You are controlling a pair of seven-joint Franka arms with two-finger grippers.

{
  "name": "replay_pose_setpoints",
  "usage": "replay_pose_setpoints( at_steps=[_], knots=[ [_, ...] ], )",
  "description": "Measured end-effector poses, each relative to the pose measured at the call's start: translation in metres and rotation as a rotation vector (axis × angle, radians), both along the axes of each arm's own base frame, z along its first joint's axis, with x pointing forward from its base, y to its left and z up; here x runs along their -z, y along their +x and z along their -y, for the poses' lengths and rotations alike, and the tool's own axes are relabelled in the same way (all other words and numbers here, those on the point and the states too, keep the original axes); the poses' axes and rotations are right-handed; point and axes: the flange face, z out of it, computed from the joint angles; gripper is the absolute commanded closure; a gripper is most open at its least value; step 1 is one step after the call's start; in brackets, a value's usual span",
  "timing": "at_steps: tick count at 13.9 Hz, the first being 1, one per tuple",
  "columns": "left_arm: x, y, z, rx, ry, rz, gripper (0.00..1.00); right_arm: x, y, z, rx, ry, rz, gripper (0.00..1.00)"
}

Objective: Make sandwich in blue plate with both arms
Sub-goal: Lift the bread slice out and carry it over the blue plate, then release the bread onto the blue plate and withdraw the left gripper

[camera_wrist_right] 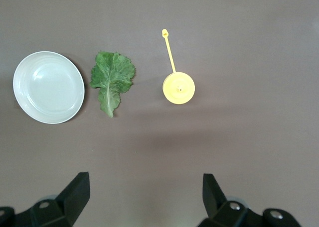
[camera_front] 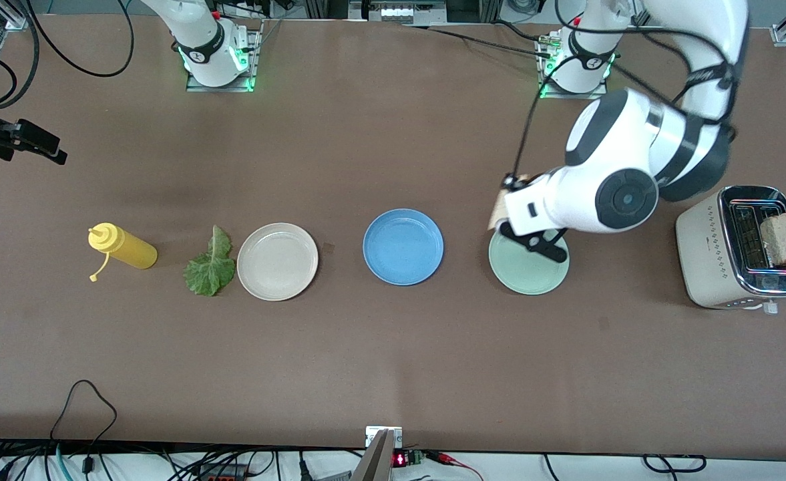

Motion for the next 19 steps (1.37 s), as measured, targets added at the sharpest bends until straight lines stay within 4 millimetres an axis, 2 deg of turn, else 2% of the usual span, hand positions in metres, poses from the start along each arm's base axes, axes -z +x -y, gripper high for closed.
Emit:
replay_pose_setpoints(
  at_steps=[3,6,8,10,12,13,14,15,19],
  knots=[
    [0.041,0.02,0.033,-0.18,-0.223,-0.04,0.99,0.0,0.0,0.0,0.0,0.0,0.0,0.0],
    [0.084,0.028,0.063,-0.284,-0.381,-0.064,1.0,0.0,0.0,0.0,0.0,0.0,0.0,0.0],
    [0.124,0.022,0.078,-0.239,-0.429,-0.012,1.0,0.0,0.0,0.0,0.0,0.0,-0.001,0.0],
    [0.17,0.01,0.079,-0.212,-0.506,0.015,1.0,0.001,0.0,0.0,0.0,0.0,-0.001,0.0],
    [0.204,-0.004,0.076,-0.21,-0.566,0.036,0.99,0.001,0.0,0.0,0.0,0.0,-0.002,0.0],
    [0.215,-0.011,0.077,-0.208,-0.583,0.048,0.88,0.001,0.0,0.0,0.001,0.0,-0.002,0.0],
    [0.222,-0.017,0.08,-0.206,-0.588,0.055,0.46,0.001,0.0,0.0,0.001,0.0,-0.002,0.0],
    [0.226,-0.021,0.083,-0.206,-0.586,0.056,0.0,0.001,0.0,0.0,0.001,0.0,-0.002,0.0],
    [0.221,-0.018,0.077,-0.205,-0.578,0.073,0.0,0.001,0.0,0.001,0.001,-0.001,-0.002,0.0]
  ],
)
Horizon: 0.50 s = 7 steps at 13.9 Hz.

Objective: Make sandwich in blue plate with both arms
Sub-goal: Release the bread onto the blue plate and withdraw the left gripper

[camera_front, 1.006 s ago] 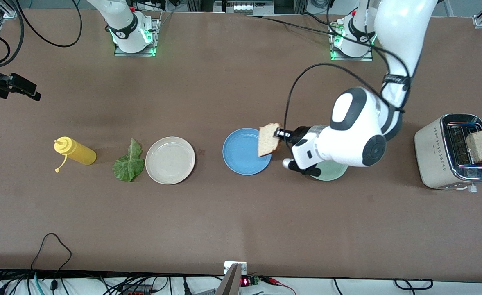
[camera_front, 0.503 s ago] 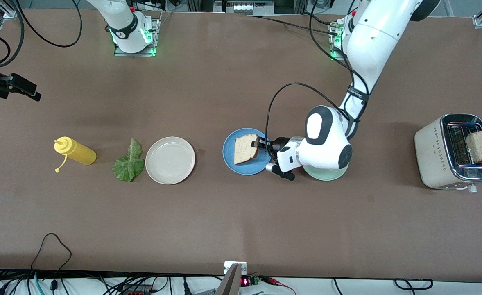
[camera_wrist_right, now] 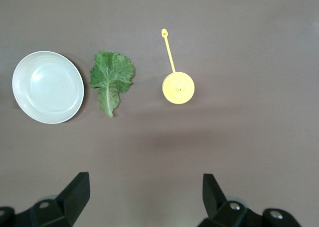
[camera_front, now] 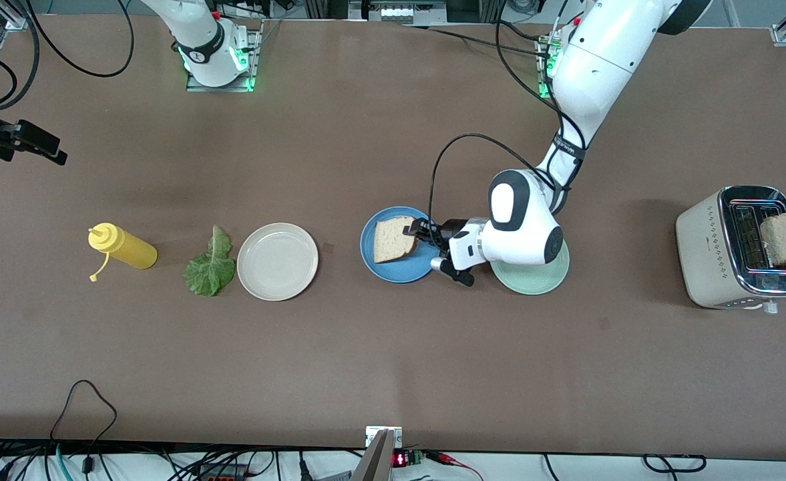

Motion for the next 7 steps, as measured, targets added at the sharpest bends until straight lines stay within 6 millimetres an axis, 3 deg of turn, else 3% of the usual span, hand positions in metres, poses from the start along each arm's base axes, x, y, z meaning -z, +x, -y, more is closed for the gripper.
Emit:
replay_pose_setpoints(
  at_steps=[3,7],
  knots=[
    [-0.028,0.009,-0.024,0.116,0.103,0.075,0.0,0.0,0.0,0.0,0.0,0.0,0.0,0.0],
    [-0.099,0.013,-0.072,0.267,0.349,0.091,0.0,0.0,0.0,0.0,0.0,0.0,0.0,0.0]
  ],
)
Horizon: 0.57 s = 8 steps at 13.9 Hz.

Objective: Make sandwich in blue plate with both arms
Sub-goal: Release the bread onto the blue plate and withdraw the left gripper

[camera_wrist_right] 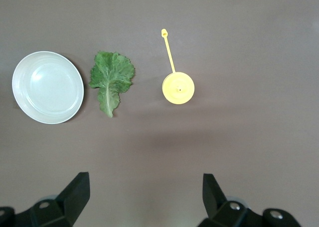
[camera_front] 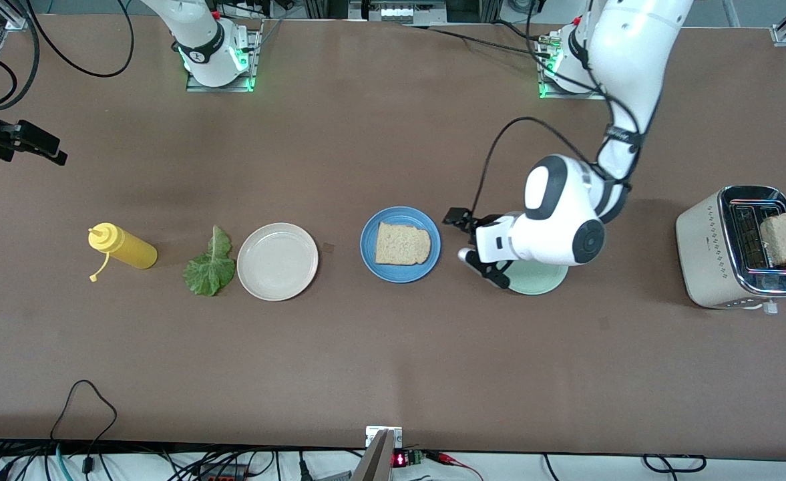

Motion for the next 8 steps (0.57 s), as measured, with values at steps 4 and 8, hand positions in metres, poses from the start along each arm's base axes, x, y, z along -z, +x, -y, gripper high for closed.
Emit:
replay_pose_setpoints(
  at_steps=[4,8],
  knots=[
    [-0.08,-0.005,-0.028,0.022,0.339,0.075,0.0,0.0,0.0,0.0,0.0,0.0,0.0,0.0],
    [-0.175,0.004,-0.055,-0.036,0.577,0.149,0.0,0.0,0.0,0.0,0.0,0.0,0.0,0.0]
  ],
)
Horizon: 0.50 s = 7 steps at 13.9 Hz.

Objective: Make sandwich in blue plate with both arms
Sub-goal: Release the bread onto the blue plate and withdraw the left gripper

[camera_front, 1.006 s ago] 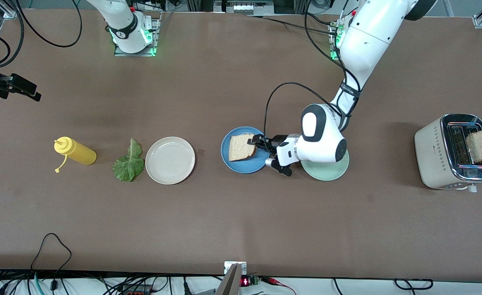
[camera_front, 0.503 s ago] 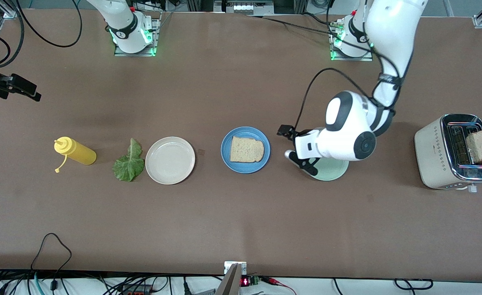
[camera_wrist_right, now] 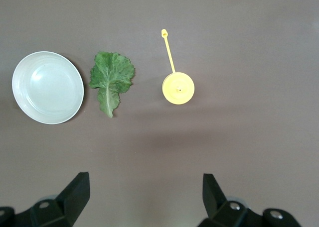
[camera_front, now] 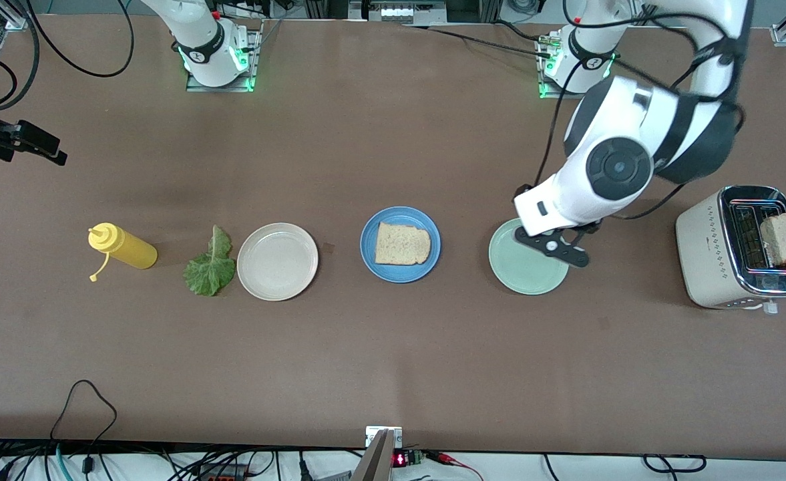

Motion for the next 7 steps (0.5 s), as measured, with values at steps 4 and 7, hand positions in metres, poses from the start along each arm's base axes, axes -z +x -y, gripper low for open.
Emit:
replay_pose_setpoints(
  at_steps=[4,7],
  knots=[
    [-0.068,0.008,-0.062,-0.086,0.017,0.015,0.0,0.001,0.001,-0.006,-0.013,0.0,0.0,0.0],
    [-0.111,0.007,-0.109,-0.155,-0.024,0.08,0.0,0.004,0.005,-0.026,-0.047,-0.002,-0.002,0.0]
  ],
)
